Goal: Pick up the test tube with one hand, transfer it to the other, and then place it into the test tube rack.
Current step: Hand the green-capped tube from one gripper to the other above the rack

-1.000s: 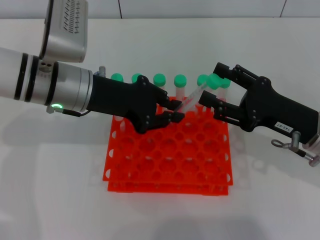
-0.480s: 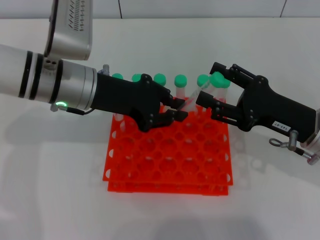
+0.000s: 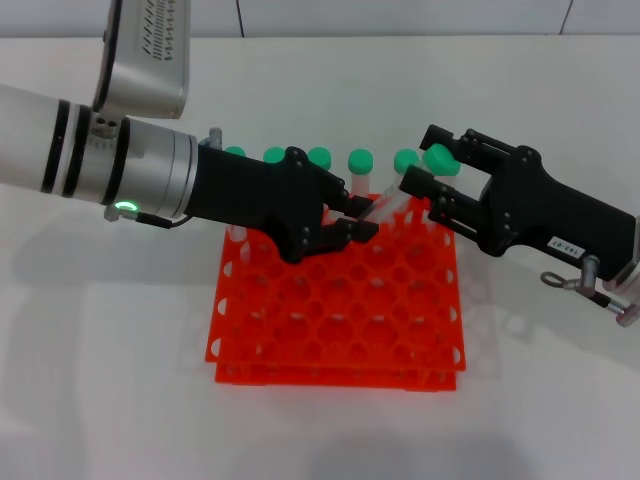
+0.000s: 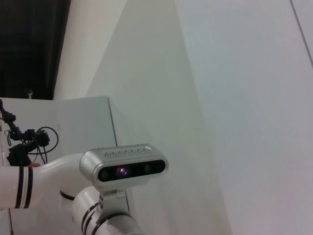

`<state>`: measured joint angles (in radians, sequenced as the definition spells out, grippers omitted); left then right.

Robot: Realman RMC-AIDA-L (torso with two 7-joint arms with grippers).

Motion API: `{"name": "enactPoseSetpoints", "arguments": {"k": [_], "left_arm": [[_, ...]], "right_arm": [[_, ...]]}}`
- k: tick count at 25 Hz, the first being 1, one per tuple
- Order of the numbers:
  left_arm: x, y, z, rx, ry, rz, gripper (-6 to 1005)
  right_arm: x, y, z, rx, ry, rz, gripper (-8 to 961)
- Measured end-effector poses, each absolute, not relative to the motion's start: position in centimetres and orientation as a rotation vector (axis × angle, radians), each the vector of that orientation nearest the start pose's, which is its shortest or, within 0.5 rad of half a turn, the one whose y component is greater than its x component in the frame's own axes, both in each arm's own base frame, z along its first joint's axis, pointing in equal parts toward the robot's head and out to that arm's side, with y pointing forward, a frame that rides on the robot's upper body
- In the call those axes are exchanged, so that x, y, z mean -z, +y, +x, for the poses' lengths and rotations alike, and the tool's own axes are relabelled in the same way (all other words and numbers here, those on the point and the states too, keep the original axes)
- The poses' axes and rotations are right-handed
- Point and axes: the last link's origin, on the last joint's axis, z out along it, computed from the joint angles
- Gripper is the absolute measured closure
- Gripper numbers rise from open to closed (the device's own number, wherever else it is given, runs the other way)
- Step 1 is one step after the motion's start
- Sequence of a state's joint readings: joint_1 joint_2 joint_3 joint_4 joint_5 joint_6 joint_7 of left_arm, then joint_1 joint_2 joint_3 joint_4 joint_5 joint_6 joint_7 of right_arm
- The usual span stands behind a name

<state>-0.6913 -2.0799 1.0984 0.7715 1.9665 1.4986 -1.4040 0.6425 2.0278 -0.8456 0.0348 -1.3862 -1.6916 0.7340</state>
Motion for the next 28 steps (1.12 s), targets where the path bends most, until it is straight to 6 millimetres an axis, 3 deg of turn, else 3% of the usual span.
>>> {"name": "enactPoseSetpoints", "arguments": {"k": [6,11,21,28], "left_arm": [[3.81,35.61,-17.58,0.423,-0.083,-3.061,789],[3.81,35.63,-17.58,0.421,-0.075,-3.060,789],[3.90,35.48,-17.47,0.415,-0.096,-3.074,788],[3.11,35.80,-16.85,0.438,-0.273,-3.059,787]], "right_arm": [[4.12,30.54,22.50,-1.344,0.371,-2.433,423],[4.19,30.66,22.51,-1.335,0.377,-2.434,662],[4.18,30.65,22.58,-1.334,0.381,-2.432,696],[4.08,30.58,22.72,-1.335,0.383,-2.427,696]]}}
